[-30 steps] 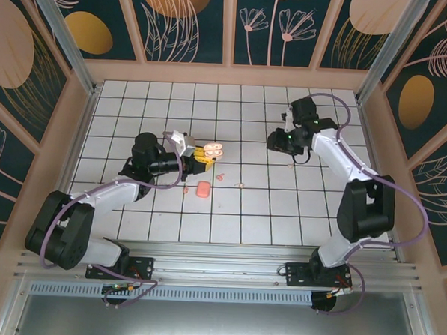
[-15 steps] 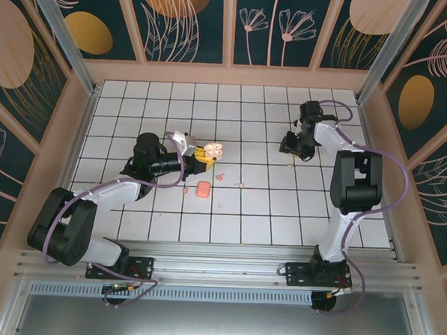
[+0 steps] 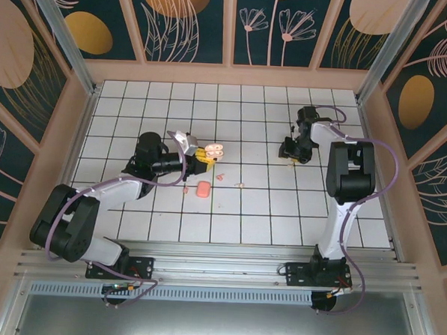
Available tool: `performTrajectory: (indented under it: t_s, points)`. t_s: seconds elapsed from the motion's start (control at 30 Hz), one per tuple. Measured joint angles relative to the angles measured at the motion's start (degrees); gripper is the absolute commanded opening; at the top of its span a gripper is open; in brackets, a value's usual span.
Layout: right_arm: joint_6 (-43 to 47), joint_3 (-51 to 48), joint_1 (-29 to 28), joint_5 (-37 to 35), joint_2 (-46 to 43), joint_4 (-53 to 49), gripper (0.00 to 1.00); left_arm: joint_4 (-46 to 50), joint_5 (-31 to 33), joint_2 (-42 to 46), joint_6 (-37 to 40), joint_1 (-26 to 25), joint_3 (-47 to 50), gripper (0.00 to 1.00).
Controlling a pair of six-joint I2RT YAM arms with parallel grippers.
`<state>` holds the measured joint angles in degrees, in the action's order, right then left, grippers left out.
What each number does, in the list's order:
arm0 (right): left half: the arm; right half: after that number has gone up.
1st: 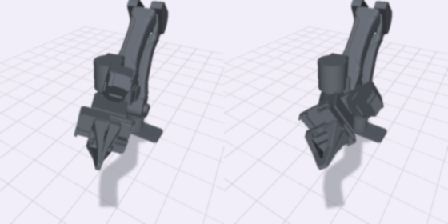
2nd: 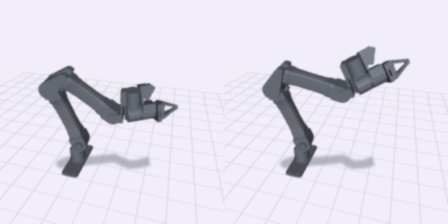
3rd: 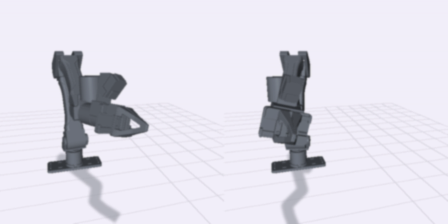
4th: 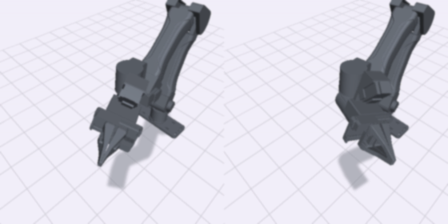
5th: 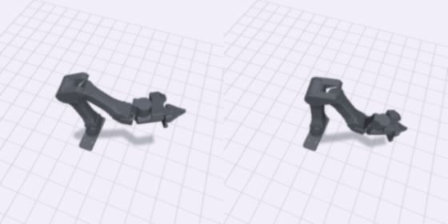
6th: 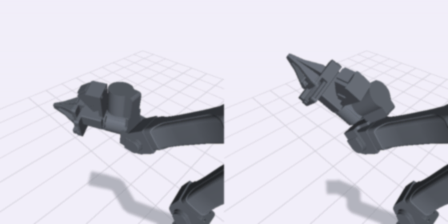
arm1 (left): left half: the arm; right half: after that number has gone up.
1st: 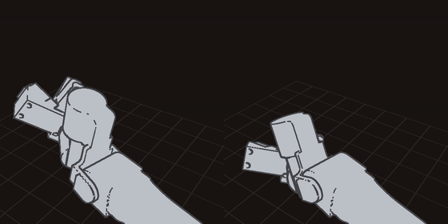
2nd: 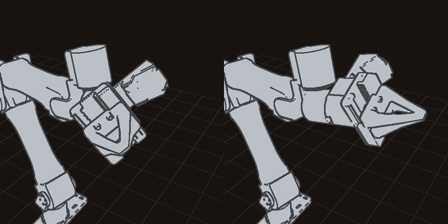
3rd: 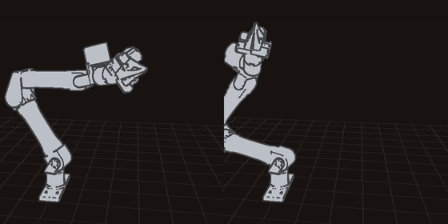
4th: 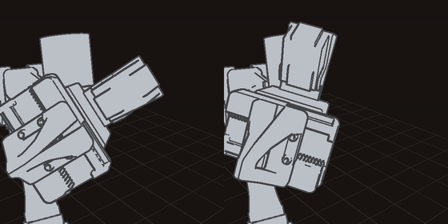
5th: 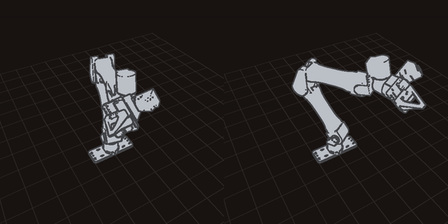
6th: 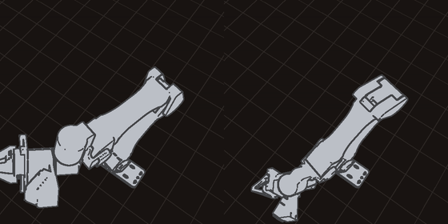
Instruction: Insert the wireless bluetooth earbuds into the charging case
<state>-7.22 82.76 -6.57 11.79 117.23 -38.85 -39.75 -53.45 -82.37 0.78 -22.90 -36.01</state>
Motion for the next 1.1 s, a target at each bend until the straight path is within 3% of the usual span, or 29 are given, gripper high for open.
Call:
performTrajectory:
  t_s: [0.9, 1.1]
  points:
    - [0.9, -7.2, -0.6, 1.2, -5.3, -2.8, 0.42, 0.1, 0.0, 0.0, 0.0, 0.0, -0.3, 0.15]
    - [-0.2, -3.8, -1.4, -4.0, -5.5, -7.0, 0.41, 0.1, 0.0, 0.7, 0.0, 0.0, -0.3, 0.15]
